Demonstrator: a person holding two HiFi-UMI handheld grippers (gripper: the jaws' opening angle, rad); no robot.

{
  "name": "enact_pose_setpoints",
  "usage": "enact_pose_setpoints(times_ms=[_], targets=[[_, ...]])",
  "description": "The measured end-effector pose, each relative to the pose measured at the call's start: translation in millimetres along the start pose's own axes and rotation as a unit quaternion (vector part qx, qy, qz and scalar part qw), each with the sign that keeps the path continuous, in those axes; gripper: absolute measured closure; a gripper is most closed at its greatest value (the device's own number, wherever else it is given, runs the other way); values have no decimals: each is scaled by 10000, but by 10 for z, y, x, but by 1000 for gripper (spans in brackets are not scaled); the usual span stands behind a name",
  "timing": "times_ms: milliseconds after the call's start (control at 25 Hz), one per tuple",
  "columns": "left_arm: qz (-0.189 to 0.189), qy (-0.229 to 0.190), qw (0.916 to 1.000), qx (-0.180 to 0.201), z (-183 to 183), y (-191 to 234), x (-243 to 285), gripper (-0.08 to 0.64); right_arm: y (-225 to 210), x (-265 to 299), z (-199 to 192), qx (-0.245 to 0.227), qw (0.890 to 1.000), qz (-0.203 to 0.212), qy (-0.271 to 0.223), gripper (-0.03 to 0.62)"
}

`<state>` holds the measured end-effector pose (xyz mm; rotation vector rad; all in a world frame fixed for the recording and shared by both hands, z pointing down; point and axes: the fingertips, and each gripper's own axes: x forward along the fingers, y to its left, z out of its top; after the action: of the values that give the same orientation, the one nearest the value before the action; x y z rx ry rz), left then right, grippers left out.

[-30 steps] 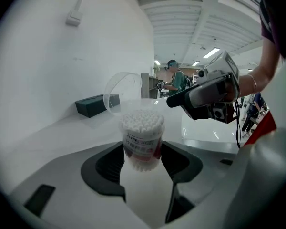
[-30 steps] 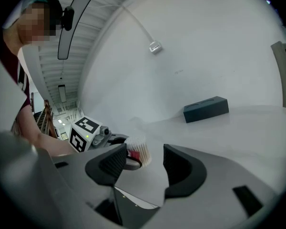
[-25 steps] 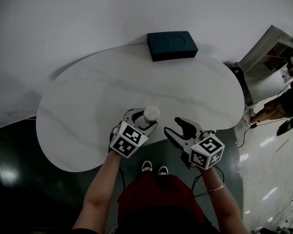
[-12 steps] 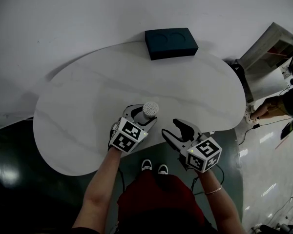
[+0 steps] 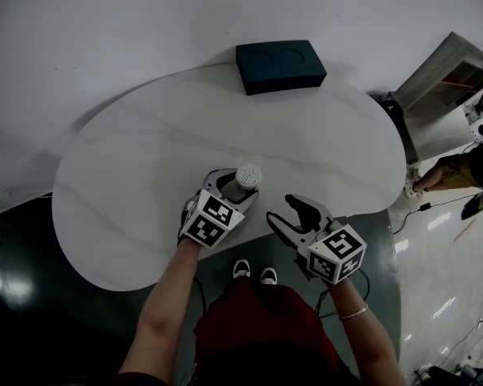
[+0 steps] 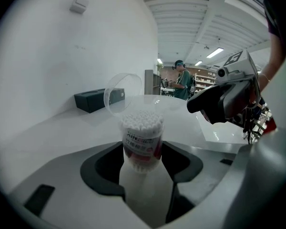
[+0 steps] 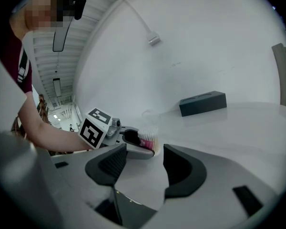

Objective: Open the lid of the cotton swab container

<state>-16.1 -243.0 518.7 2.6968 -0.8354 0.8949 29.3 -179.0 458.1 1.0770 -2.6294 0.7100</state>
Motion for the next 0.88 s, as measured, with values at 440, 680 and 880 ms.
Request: enact_pose_setpoints(times_ms=[440, 680, 880], targets=[[15, 147, 9998, 109, -44, -11, 58, 305, -26, 8, -34, 22, 10000, 18, 53, 339], [128, 174, 9996, 207, -50, -14, 64, 304, -2, -3, -44, 10, 10000, 23, 67, 339], [61, 165, 9997, 173, -51, -35, 80, 301, 9, -28, -67, 54, 10000, 23, 50, 339]])
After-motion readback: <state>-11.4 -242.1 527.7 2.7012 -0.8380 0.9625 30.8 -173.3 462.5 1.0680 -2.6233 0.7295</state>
